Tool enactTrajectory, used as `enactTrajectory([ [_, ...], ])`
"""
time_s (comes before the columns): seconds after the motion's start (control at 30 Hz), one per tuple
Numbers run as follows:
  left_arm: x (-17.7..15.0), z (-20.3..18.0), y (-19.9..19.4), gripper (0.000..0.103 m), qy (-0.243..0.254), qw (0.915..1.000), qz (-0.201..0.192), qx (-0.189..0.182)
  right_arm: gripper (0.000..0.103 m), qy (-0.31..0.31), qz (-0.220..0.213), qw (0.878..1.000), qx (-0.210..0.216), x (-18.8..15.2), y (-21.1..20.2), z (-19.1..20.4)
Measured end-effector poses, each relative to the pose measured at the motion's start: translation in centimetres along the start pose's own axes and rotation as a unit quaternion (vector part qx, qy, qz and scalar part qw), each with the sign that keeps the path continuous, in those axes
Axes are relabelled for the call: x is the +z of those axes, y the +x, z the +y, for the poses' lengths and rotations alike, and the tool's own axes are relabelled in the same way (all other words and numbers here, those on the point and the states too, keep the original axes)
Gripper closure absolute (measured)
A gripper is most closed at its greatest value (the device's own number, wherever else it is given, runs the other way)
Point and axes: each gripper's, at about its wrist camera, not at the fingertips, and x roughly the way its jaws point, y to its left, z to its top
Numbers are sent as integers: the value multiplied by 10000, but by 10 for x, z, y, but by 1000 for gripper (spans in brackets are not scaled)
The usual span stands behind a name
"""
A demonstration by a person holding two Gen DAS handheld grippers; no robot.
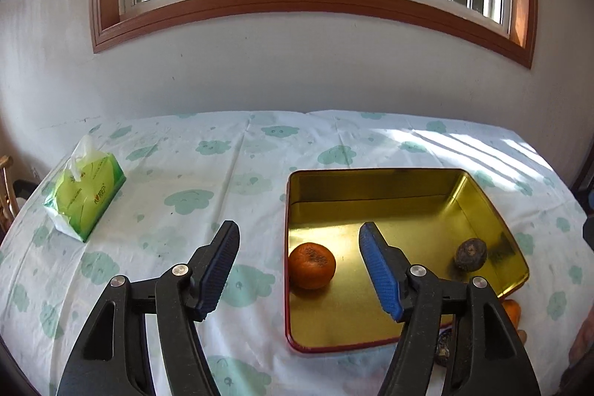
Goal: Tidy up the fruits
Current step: 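Withdraw both open tools from the tin toward the remaining fruit, then close left tool on the smooth orange while right tool grips two small brown fruits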
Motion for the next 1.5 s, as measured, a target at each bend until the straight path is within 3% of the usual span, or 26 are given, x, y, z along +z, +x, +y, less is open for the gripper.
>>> enactTrajectory([
  [0.07, -11, 13, -24, 25, -431, 9988, -237, -24, 0, 171, 272, 9991, 278, -13, -13, -7],
  [0.17, -30, 17, -40, 24, -327, 9990, 203, -217, 0, -161, 1172, 9929, 161, -29, -18, -8],
  [0.23, -45, 13, -46, 24, -151, 9978, 601, -228, 4, 56, 1552, 9878, -66, -36, -22, -18],
  [0.3, -61, 11, -54, 20, -155, 9967, 762, -218, 4, 58, 1753, 9841, -268, -40, -23, -22],
  [0.37, -79, 8, -60, 14, -168, 9966, 801, 5, 1, -305, 1967, 9781, -609, -44, -22, -16],
  [0.47, -99, 8, -70, 14, -117, 9972, 623, 399, 0, -603, 2508, 9596, -1125, -49, -17, -8],
  [0.53, -105, 8, -74, 12, -106, 9974, 575, 429, 0, -572, 2431, 9653, -762, -56, -28, -8],
  [0.6, -110, 12, -80, 8, -216, 9985, 397, 312, 2, -100, 2359, 9717, -70, -58, -36, -10],
  [0.7, -113, 24, -84, 5, -552, 9983, 44, 185, 29, 644, 2481, 9657, 428, -65, -30, -8],
  [0.77, -113, 34, -82, 5, -855, 9963, 47, 67, 60, 872, 2739, 9558, 620, -73, -18, 1],
  [0.8, -114, 38, -82, 5, -972, 9952, 32, 44, 63, 870, 2784, 9545, 625, -77, -14, 8],
  [1.0, -119, 47, -74, 5, -1269, 9917, 227, -44, 55, 758, 2819, 9559, 328, -86, 11, 38],
  [1.13, -120, 45, -71, 5, -1211, 9922, 304, -65, 49, 651, 2812, 9574, -86, -85, 25, 39],
  [1.27, -120, 45, -70, 5, -1225, 9918, 346, -85, 46, 542, 2806, 9581, -167, -85, 34, 41],
  [1.33, -120, 45, -68, 5, -1226, 9916, 402, -105, 51, 486, 2783, 9590, -237, -85, 33, 42],
  [1.37, -120, 45, -66, 5, -1221, 9914, 449, -123, 59, 449, 2771, 9594, -269, -86, 32, 41],
  [1.5, -120, 42, -64, 5, -1117, 9922, 508, -234, 59, 734, 2639, 9616, -144, -90, 12, 30],
])
